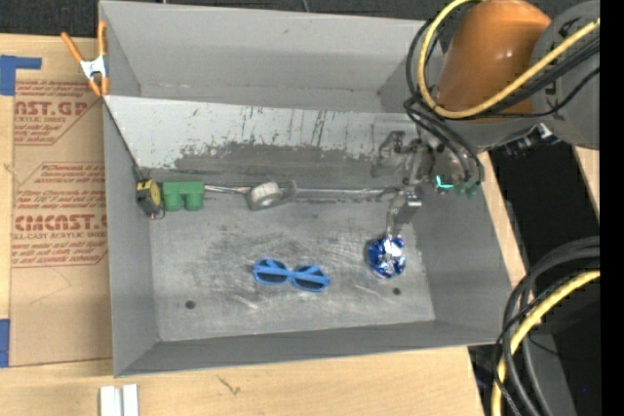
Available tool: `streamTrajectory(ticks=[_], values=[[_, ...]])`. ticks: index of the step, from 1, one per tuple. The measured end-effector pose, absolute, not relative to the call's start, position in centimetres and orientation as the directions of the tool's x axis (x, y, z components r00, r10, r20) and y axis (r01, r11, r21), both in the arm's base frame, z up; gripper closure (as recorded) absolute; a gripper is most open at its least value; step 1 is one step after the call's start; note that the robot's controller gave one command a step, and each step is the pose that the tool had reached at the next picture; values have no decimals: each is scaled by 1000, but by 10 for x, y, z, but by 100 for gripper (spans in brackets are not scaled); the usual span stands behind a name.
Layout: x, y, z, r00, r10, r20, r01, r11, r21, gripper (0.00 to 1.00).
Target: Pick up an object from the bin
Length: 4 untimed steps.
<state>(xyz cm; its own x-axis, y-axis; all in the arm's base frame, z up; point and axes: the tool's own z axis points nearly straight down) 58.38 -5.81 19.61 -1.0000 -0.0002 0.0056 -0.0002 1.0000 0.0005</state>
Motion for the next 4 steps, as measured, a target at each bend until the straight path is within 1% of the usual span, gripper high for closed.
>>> streamTrajectory(ticks=[1,2,3,4], values=[[532,-106,72,-915,-404,-12,-404,915,-4,0],[531,-129,101,-925,-381,-4,-381,925,-3,0],[539,-129,100,-970,-244,-3,-244,970,1,0],[540,-130,72,-904,-428,-9,-428,904,-4,0]])
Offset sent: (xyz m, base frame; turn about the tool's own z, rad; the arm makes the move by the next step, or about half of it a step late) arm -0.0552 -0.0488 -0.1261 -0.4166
